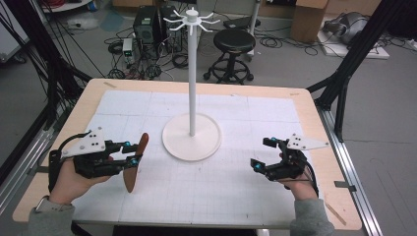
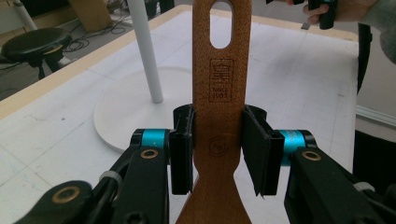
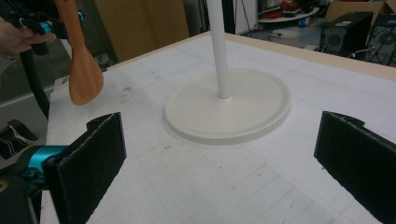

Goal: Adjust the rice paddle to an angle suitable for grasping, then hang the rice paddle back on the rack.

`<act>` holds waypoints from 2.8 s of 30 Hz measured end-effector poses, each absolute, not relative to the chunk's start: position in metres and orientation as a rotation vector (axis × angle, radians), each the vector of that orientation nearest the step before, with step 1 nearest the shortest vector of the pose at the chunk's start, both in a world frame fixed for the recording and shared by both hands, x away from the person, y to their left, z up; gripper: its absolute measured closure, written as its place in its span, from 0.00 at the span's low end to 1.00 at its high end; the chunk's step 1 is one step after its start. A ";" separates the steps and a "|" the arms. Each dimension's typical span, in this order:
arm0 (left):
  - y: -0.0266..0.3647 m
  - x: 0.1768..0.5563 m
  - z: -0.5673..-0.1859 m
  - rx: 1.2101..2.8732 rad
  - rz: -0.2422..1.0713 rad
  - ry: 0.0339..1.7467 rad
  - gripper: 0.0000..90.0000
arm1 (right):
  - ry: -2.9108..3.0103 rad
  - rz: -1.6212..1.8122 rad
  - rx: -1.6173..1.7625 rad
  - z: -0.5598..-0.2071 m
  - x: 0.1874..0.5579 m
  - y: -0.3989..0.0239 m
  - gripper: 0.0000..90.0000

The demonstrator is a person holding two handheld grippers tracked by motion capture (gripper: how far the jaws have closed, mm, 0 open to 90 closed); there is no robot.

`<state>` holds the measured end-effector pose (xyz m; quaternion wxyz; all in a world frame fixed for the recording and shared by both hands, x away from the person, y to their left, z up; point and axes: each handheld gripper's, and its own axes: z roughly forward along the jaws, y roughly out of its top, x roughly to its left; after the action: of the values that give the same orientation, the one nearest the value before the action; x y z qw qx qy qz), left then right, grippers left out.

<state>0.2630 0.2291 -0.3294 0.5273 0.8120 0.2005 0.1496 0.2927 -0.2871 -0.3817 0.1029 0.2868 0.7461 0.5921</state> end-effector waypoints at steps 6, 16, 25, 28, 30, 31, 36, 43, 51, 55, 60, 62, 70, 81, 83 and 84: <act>0.231 0.267 -0.329 1.902 0.340 0.494 0.72 | 2.202 1.753 0.854 -0.384 0.293 -0.290 0.01; 0.231 0.267 -0.331 1.903 0.342 0.493 0.72 | 2.185 1.752 0.867 -0.383 0.291 -0.292 0.01; 0.235 0.268 -0.329 1.862 0.333 0.507 0.72 | 2.192 1.756 0.860 -0.384 0.293 -0.291 0.01; 0.237 0.269 -0.326 1.853 0.337 0.511 0.72 | 2.183 1.764 0.869 -0.385 0.294 -0.292 0.01; 0.238 0.269 -0.322 1.842 0.339 0.511 0.72 | 2.183 1.769 0.874 -0.385 0.295 -0.293 0.01; 0.239 0.269 -0.320 1.835 0.335 0.511 0.72 | 2.181 1.767 0.874 -0.385 0.296 -0.293 0.01; 0.242 0.271 -0.310 1.811 0.318 0.498 0.72 | 2.191 1.764 0.872 -0.384 0.293 -0.291 0.01; 0.240 0.280 -0.287 1.821 0.310 0.474 0.72 | 2.158 1.790 0.871 -0.383 0.295 -0.294 0.01; 0.235 0.295 -0.270 1.845 0.330 0.459 0.72 | 2.135 1.820 0.879 -0.382 0.297 -0.297 0.01; 0.234 0.301 -0.268 1.838 0.341 0.464 0.72 | 2.121 1.833 0.887 -0.382 0.297 -0.299 0.01; 0.232 0.309 -0.261 1.814 0.349 0.469 0.72 | 2.127 1.830 0.886 -0.382 0.297 -0.298 0.01; 0.232 0.311 -0.257 1.800 0.345 0.465 0.72 | 2.126 1.833 0.884 -0.382 0.297 -0.298 0.01; 0.226 0.320 -0.241 1.767 0.349 0.433 0.72 | 2.115 1.844 0.882 -0.381 0.296 -0.300 0.01; 0.221 0.331 -0.222 1.737 0.366 0.425 0.72 | 2.111 1.850 0.880 -0.381 0.296 -0.301 0.01; 0.220 0.333 -0.220 1.727 0.363 0.431 0.72 | 2.111 1.851 0.881 -0.381 0.296 -0.301 0.01; 0.220 0.335 -0.218 1.726 0.363 0.429 0.72 | 2.109 1.853 0.891 -0.381 0.296 -0.301 0.01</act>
<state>0.3349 0.2201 -0.2181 0.6155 0.7495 0.1860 0.1577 0.2961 -0.3012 -0.3808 0.0982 0.3010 0.7125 0.6261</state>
